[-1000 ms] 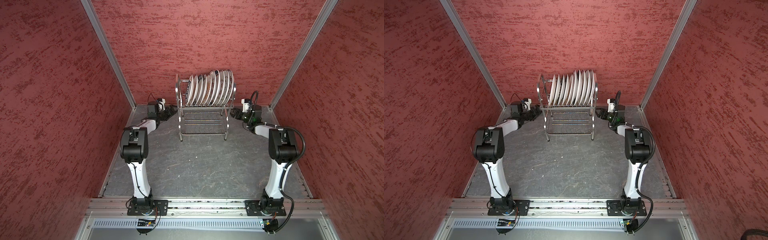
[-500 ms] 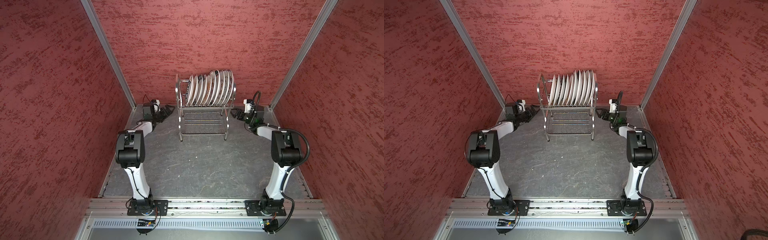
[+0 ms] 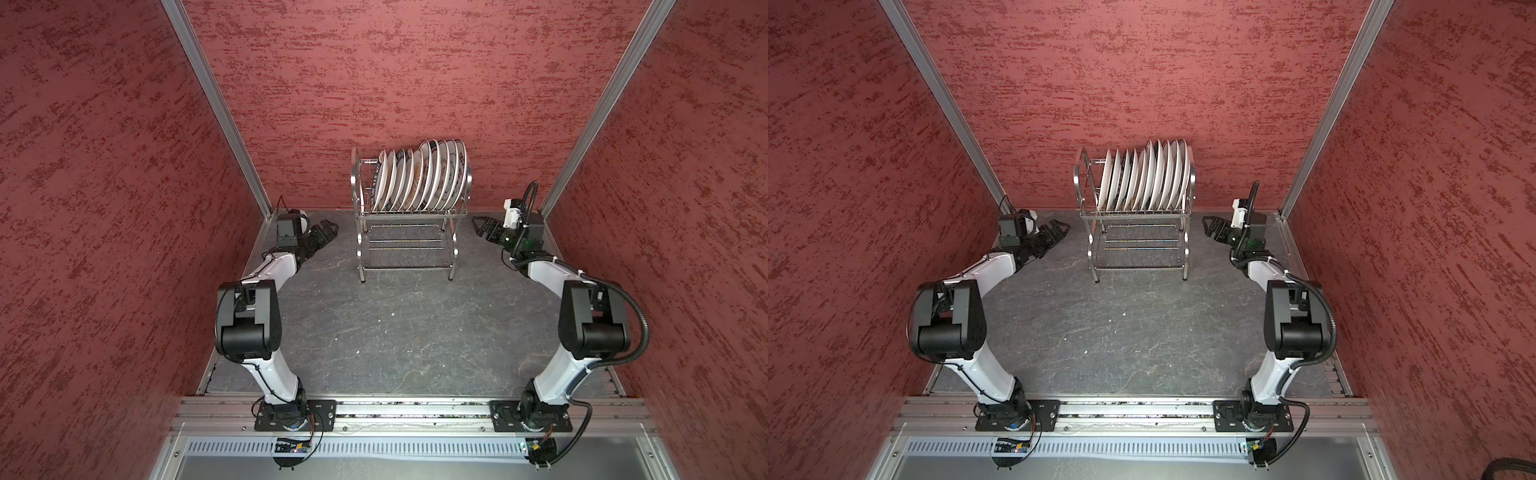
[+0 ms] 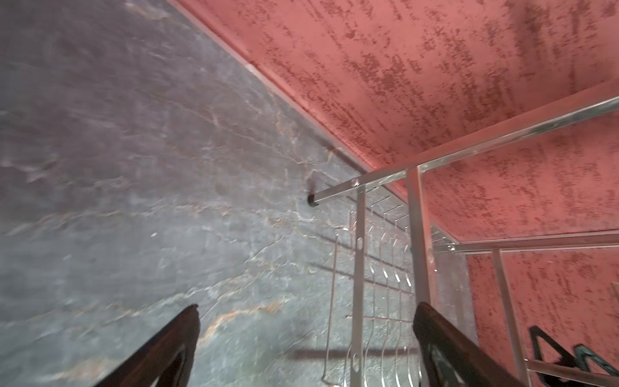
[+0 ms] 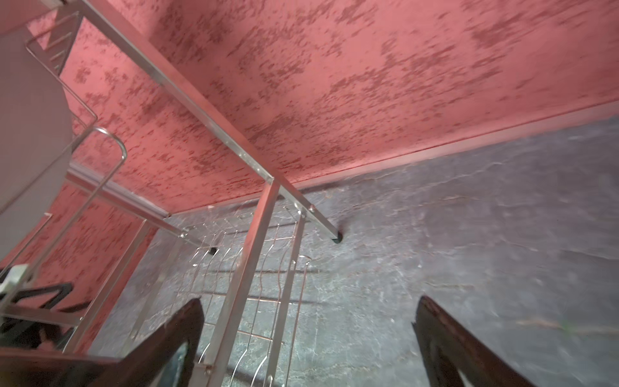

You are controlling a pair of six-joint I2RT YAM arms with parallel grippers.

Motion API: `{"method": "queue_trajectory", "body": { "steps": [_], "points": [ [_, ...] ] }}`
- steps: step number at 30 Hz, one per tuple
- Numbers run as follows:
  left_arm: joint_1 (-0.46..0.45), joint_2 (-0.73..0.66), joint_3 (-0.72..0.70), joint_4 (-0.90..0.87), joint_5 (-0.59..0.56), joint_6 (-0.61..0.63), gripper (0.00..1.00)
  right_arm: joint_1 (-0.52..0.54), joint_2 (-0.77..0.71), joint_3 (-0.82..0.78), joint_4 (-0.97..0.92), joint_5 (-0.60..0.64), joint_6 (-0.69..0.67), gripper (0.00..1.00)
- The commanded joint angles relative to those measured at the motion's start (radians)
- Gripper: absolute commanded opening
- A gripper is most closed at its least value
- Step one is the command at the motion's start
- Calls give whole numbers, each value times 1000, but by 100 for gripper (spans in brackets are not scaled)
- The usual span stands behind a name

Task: Unload the plates from the dish rack
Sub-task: Move the dish rack to the top-center of the table, then pick up the plate from the dish rack.

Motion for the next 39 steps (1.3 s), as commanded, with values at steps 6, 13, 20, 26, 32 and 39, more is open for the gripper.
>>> {"method": "queue_trajectory", "body": {
  "steps": [6, 13, 20, 26, 32, 39],
  "points": [
    [-28, -161, -103, -142, -80, 19, 100, -5, -264, -28, -348, 308, -56, 99],
    [-138, -281, -110, -339, -287, -7, 99, 0, -508, 11, -622, 365, -46, 99],
    [-198, -424, -166, -440, -382, -44, 99, 49, -627, 95, -766, 393, -73, 99],
    [-205, -550, -230, -489, -370, -17, 99, 132, -633, 242, -871, 413, -65, 99],
    [-224, -629, -261, -526, -362, 16, 99, 278, -504, 484, -982, 443, -106, 99],
    [-226, -651, -269, -561, -301, 9, 99, 401, -296, 819, -1099, 505, -148, 93]
  ]
}}
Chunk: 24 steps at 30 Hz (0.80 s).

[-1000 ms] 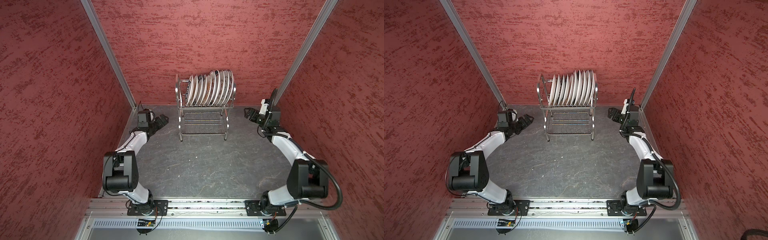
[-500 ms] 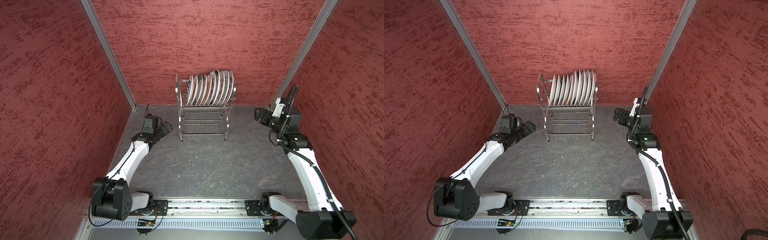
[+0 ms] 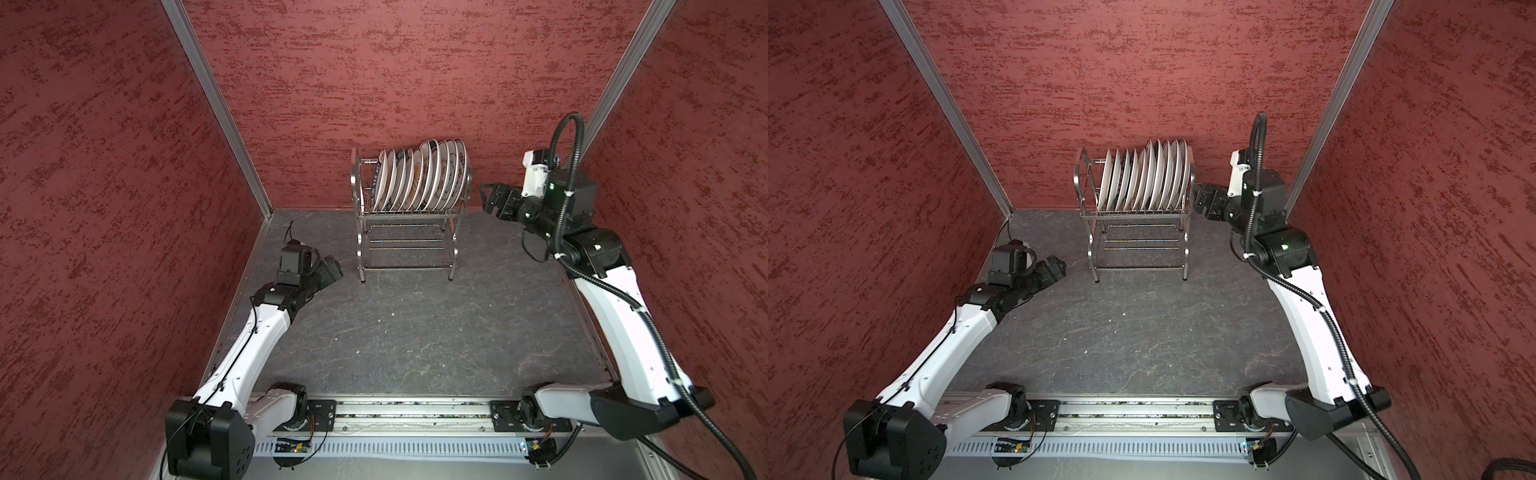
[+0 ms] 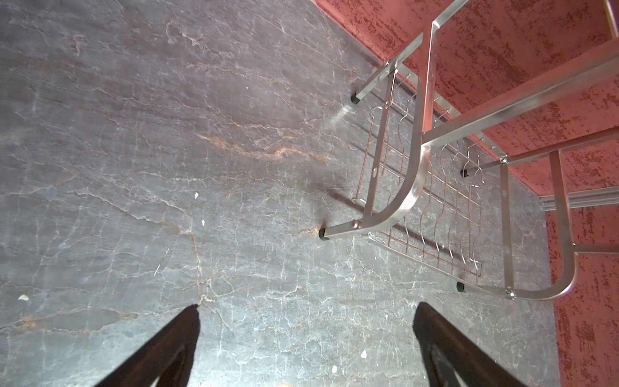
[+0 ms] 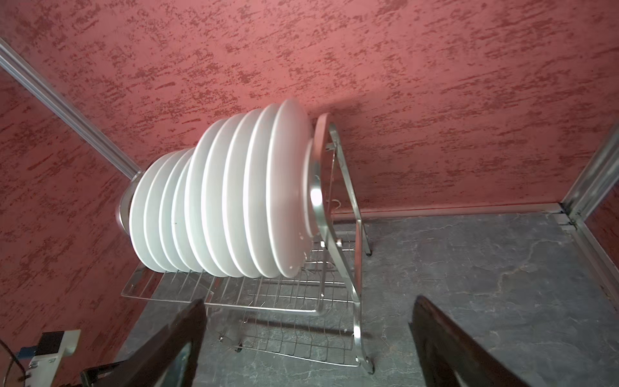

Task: Unload the plates from the dish rack
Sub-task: Pick up the plate from the dish rack.

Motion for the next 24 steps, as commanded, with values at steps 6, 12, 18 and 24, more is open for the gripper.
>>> {"method": "queue_trajectory", "body": {
  "steps": [6, 12, 18, 24],
  "points": [
    [-7, -27, -11, -44, 84, 14, 100, 63, 231, 339, -164, 132, -69, 84],
    [-8, -47, -5, -58, 122, 39, 99, 63, 348, 485, -210, 123, -70, 64],
    [-8, -68, -14, -62, 131, 42, 99, 63, 384, 516, -198, 123, -75, 60],
    [-6, -73, -22, -55, 139, 43, 99, 63, 426, 570, -220, 121, -78, 57]
  ]
}}
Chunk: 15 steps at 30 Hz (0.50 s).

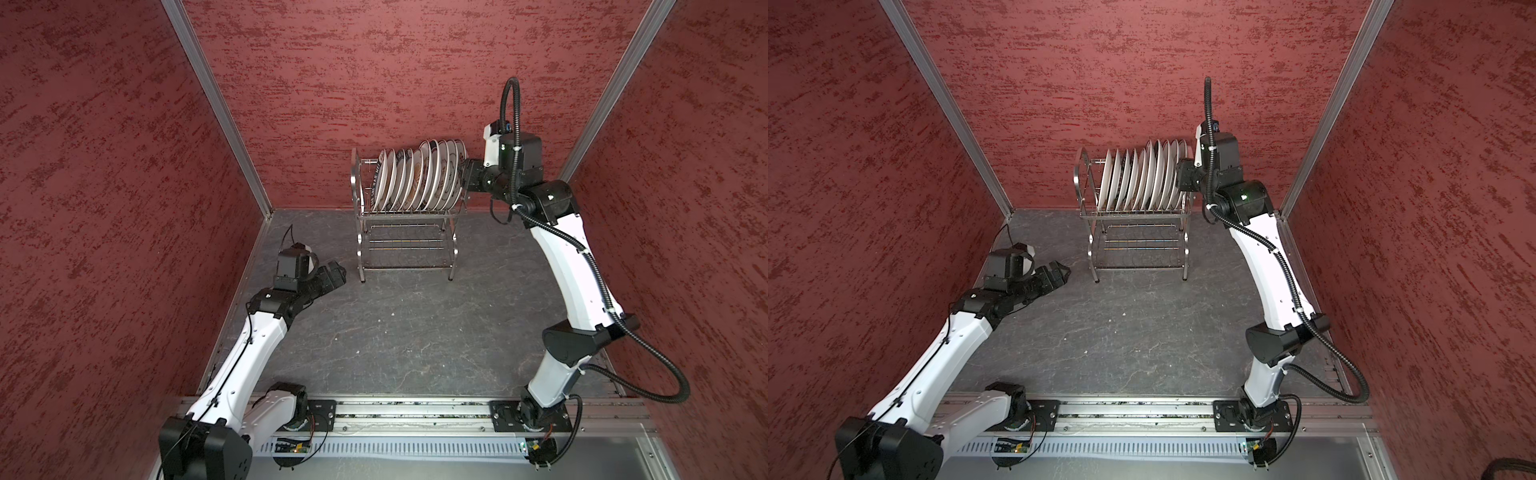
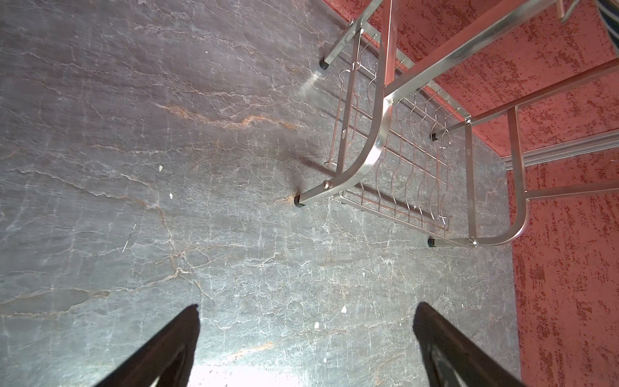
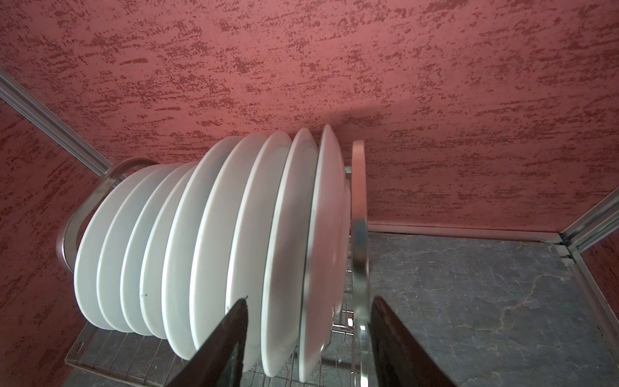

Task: Unload the plates from the dish rack
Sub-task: Pick up the plate from the dish rack.

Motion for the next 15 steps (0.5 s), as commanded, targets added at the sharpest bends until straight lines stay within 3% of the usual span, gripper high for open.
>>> {"method": "queue_trajectory", "body": {
  "steps": [1, 15],
  "points": [
    [-2, -9, -12, -4, 18, 17, 100, 3, 25, 60, -29, 17, -16, 56],
    [-1, -16, -27, 9, 23, 22, 99, 3, 66, 86, -49, 76, -32, 48]
  ]
}}
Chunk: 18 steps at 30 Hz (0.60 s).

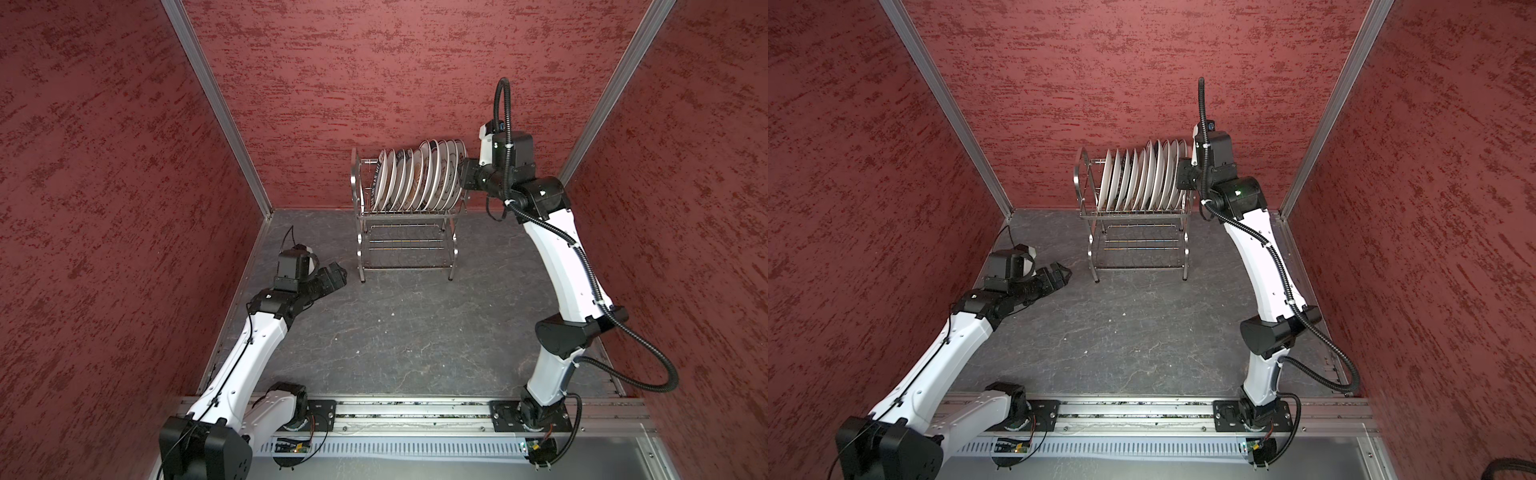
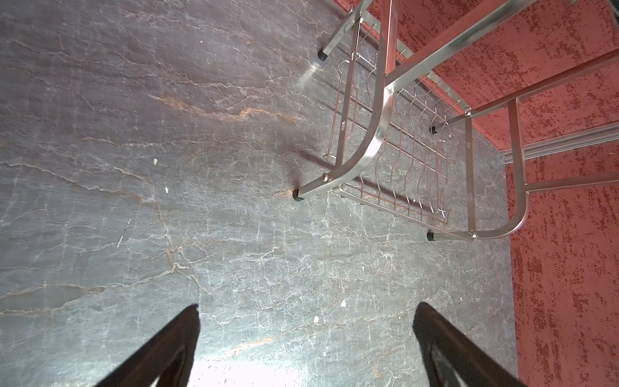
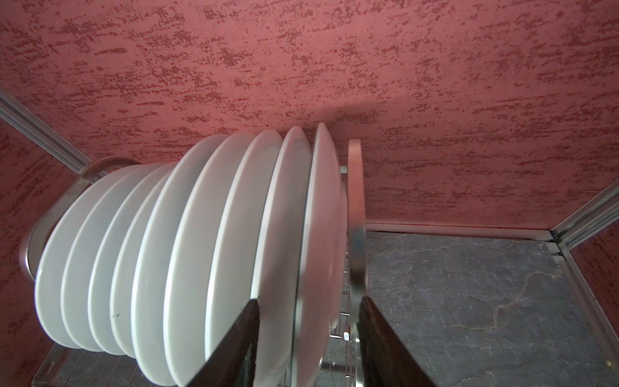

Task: Unload the plates from the dish rack
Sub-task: Pick up the plate from the dish rack.

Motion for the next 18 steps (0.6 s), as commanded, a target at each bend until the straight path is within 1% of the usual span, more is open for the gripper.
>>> {"method": "queue_trajectory", "body": {
  "steps": [1, 9, 18],
  "points": [
    [-1, -13, -14, 13, 8, 19, 99, 0, 12, 46, -35, 52, -24, 48],
    [-1, -30, -14, 8, 14, 17, 99, 2, 100, 171, -141, 61, -33, 45],
    [-4, -48, -25, 4, 17, 9, 100, 3, 131, 189, -185, 89, -24, 42]
  ]
}}
